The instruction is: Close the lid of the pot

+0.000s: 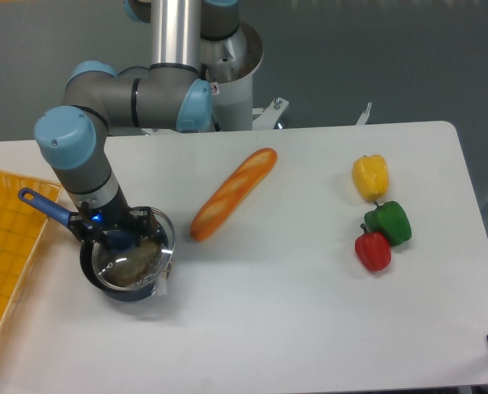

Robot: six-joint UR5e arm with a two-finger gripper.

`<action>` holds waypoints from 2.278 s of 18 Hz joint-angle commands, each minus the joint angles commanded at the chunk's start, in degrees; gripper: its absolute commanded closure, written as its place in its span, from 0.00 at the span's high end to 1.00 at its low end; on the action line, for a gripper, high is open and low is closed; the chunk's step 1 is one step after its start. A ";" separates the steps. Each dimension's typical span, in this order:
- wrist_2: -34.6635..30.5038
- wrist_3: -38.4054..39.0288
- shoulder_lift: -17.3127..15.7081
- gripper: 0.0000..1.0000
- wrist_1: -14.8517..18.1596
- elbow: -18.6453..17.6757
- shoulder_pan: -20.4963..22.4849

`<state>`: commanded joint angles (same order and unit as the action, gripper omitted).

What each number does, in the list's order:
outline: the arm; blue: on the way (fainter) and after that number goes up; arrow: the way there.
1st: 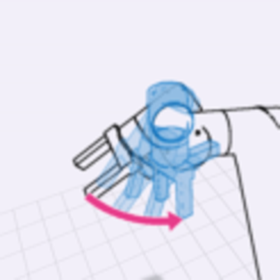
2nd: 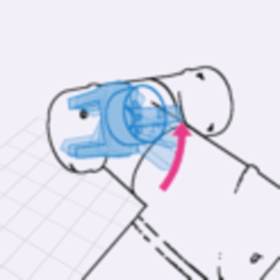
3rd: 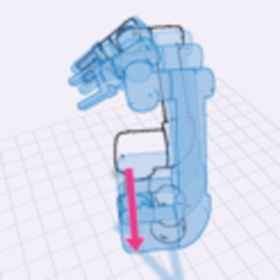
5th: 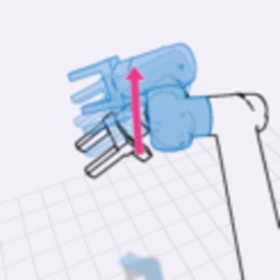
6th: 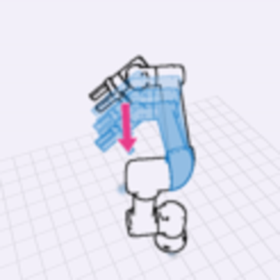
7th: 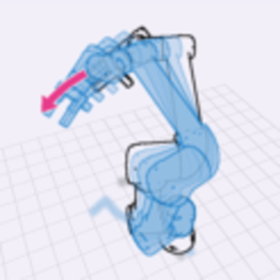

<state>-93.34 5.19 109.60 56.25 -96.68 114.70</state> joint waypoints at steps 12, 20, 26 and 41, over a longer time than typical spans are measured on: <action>0.00 -0.09 0.00 0.52 0.09 0.00 0.18; 0.09 -0.09 -0.26 0.54 0.35 -0.09 0.35; 0.35 -0.09 -0.35 0.55 0.61 0.00 0.44; 0.35 0.00 -0.44 0.64 0.79 0.00 0.18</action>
<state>-92.99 5.19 109.16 57.04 -96.68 114.87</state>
